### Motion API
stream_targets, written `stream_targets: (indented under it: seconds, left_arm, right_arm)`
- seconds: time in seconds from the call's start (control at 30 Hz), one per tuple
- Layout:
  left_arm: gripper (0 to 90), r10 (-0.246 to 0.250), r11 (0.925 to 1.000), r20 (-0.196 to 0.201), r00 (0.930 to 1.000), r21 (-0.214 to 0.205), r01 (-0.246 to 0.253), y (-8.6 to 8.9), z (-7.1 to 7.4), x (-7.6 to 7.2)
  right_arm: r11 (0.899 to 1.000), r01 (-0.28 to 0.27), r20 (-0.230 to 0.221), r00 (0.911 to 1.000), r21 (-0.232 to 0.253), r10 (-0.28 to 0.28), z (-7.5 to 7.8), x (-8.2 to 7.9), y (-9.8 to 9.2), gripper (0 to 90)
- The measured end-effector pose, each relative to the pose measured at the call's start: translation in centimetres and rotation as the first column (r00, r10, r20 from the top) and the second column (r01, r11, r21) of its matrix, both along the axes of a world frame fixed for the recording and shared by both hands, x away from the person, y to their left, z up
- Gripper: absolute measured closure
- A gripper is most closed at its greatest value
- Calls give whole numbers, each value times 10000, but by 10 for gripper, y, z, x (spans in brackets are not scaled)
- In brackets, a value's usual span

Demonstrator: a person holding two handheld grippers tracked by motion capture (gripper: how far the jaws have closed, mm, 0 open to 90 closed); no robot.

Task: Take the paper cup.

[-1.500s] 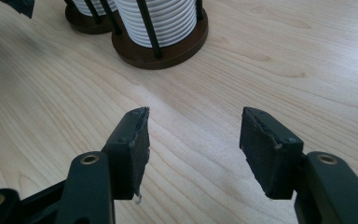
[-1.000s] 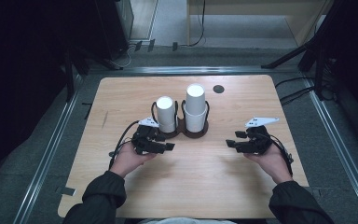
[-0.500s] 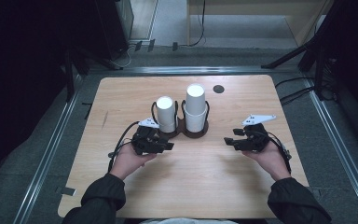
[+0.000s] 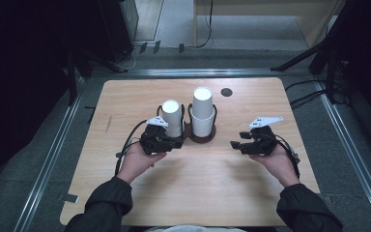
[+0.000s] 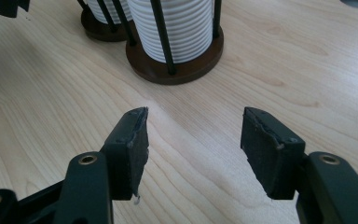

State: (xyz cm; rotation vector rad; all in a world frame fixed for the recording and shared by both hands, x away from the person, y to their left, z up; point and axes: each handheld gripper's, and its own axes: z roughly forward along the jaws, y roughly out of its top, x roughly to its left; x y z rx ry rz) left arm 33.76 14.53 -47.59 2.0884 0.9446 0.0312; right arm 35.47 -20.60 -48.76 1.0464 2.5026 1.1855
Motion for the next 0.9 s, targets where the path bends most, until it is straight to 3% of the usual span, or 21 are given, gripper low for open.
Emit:
stream_targets:
  seconds: [0.17,0.3,0.5,0.9]
  left_arm:
    - [864,-272,9996,44,9996,-87,273,-17,7,8]
    - [891,-230,9979,-174,9996,-614,218,-27,10,17]
    - [890,53,9943,201,9998,-1062,-31,-36,15,25]
    - [888,142,9944,413,9990,-1057,-97,-46,16,39]
  right_arm:
    - [10000,-52,82,10000,-42,53,6,0,4,433]
    - [10000,-20,67,10000,-30,21,11,3,5,439]
    - [10000,-1,226,9997,-17,1,20,10,8,404]
    - [9998,-78,581,9983,-175,88,42,22,18,360]
